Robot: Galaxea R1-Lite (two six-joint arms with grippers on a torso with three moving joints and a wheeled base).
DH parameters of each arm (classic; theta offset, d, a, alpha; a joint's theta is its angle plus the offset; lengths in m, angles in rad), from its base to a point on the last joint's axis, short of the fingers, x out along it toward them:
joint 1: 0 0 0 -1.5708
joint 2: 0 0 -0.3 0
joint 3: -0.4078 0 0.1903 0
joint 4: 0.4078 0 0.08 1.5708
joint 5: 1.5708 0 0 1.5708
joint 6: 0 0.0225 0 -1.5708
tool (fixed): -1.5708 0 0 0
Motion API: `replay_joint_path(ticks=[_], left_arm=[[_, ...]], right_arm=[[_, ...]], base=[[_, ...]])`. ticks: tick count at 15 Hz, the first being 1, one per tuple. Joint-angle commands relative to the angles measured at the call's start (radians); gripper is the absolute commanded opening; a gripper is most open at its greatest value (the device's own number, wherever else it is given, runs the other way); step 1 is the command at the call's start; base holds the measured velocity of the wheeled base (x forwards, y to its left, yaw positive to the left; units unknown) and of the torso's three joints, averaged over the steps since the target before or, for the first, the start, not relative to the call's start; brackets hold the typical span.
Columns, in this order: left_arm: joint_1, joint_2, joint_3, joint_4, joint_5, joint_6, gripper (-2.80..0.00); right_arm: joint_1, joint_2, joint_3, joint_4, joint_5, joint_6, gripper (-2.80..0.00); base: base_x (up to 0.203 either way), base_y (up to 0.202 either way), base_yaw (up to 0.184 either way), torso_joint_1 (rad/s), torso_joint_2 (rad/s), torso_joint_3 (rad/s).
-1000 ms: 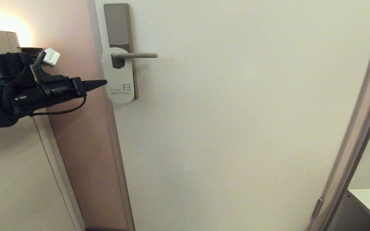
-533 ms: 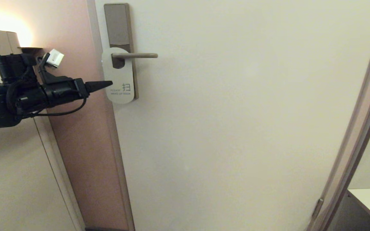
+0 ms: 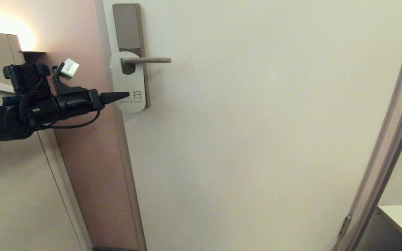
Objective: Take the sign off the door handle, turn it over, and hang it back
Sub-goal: Take down the sign
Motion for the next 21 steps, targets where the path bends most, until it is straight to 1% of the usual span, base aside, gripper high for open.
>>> replay_joint_path(ticks=[1,4,7,10,13,16,21], left_arm=[[-0.006,0.018,-0.008,-0.018,-0.020,-0.003,0.00],[-0.022,0.035,-0.035,-0.028,-0.027,-0.003,0.00],[-0.035,0.055,-0.049,-0.029,-0.054,-0.002,0.00],[-0.050,0.063,-0.061,-0.029,-0.059,-0.001,0.00],[-0.056,0.061,-0.064,-0.031,-0.105,-0.001,0.00],[-0.065,0.057,-0.064,-0.034,-0.105,0.000,0.00],[-0.071,0.073,-0.064,-0.074,-0.105,0.000,0.00]], right_arm=[[0.001,0.001,0.000,0.000,0.001,-0.001,-2.80],[0.001,0.001,0.000,0.000,0.001,-0.001,-2.80],[0.001,0.001,0.000,0.000,0.001,-0.001,-2.80],[0.000,0.001,0.000,0.000,0.001,-0.001,-2.80],[-0.001,0.001,0.000,0.000,0.001,-0.001,-2.80],[0.001,0.001,0.000,0.000,0.001,-0.001,-2.80],[0.000,0.001,0.000,0.000,0.001,-0.001,-2.80]], base=[[0.000,0.000,0.000,0.000,0.00,0.000],[0.000,0.000,0.000,0.000,0.00,0.000],[0.000,0.000,0.000,0.000,0.00,0.000],[0.000,0.000,0.000,0.000,0.00,0.000],[0.000,0.000,0.000,0.000,0.00,0.000],[0.000,0.000,0.000,0.000,0.00,0.000],[0.000,0.000,0.000,0.000,0.00,0.000]])
